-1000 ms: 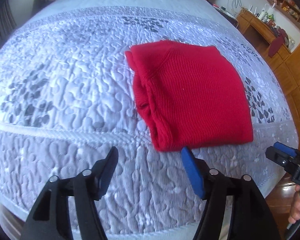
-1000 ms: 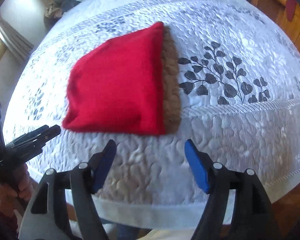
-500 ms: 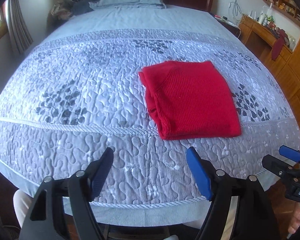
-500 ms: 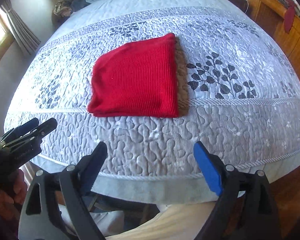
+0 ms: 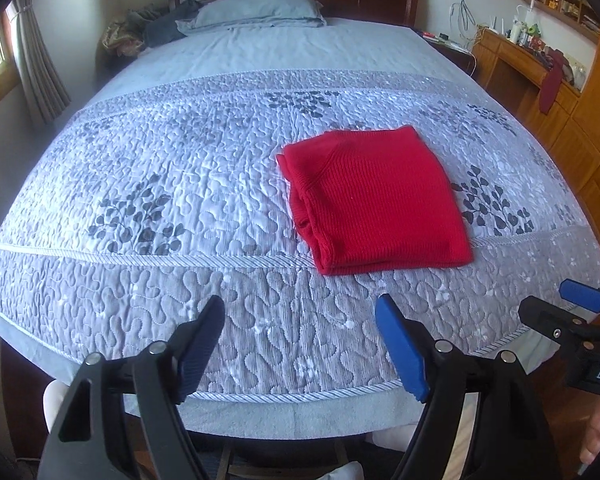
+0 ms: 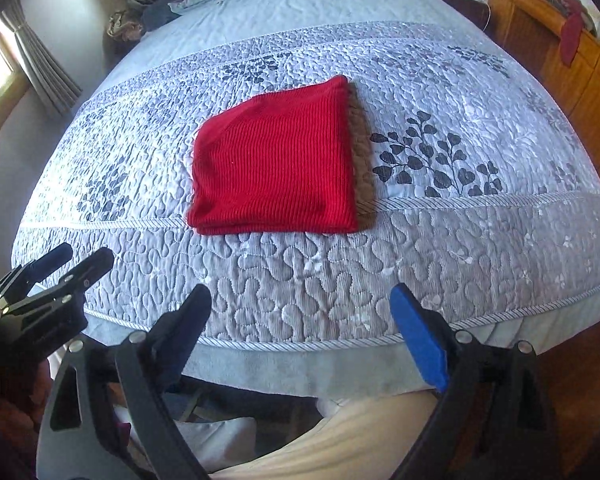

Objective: Fold small clothes

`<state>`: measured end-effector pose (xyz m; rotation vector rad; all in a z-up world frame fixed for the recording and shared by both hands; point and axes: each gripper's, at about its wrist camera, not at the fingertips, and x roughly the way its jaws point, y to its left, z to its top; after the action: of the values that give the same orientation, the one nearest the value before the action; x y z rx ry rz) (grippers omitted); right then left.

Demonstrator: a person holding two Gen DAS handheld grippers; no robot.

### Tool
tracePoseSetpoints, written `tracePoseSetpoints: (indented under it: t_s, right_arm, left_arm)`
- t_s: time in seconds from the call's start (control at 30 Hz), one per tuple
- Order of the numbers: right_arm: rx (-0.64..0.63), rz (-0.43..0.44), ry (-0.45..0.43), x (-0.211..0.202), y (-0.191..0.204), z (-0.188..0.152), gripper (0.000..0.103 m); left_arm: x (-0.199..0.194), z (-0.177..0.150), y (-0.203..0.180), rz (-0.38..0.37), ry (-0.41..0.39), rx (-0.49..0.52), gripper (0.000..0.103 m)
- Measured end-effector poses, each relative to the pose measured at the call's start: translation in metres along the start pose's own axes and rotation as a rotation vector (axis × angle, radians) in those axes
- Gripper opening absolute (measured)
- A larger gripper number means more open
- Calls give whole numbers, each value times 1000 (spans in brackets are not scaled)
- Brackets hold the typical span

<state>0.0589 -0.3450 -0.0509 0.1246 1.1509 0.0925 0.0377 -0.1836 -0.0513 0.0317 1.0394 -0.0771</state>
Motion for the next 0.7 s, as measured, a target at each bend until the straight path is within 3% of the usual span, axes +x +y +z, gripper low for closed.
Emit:
tracePoseSetpoints:
  t_s: [0.7]
  right_arm:
    - [18, -7, 17, 9, -5, 1, 91]
  left_arm:
    - [8, -3, -3, -10, 38, 7, 81]
